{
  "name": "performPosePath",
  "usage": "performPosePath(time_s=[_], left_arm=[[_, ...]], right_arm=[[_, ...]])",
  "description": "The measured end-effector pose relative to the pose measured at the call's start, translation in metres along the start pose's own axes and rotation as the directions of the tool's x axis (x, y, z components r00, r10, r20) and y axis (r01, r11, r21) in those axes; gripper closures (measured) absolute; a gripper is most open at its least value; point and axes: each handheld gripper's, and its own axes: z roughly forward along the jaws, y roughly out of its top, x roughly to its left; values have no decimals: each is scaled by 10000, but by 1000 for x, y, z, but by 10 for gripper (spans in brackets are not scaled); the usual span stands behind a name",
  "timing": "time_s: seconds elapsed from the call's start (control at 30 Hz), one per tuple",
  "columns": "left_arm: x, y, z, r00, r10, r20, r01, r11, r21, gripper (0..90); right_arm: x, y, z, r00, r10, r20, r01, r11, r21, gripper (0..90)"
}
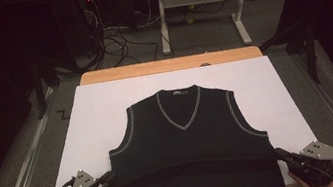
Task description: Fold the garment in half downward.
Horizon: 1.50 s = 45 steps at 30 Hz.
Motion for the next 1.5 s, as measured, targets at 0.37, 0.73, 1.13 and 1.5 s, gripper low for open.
performPosePath(time_s=[0.37, 0.73, 1.13, 1.5], left_arm=[[-1, 18, 4, 9993, 168, -330, -177, 9994, -281, 479], [5, 63, 17, 9977, 78, 667, -7, 9943, -1065, 356], [41, 131, 56, 9985, -522, 136, 532, 9939, -964, 123], [64, 158, 111, 9941, -1085, -9, 1083, 9924, -578, 0]], right_arm=[[-3, 5, 8, 9999, 150, -7, -150, 9998, -155, 743], [-14, 39, 31, 9975, 700, -67, -703, 9932, -927, 430], [-27, 95, 77, 9963, 852, -99, -857, 9865, -1397, 152], [-35, 123, 115, 9953, 825, 508, -749, 9879, -1355, 0]])
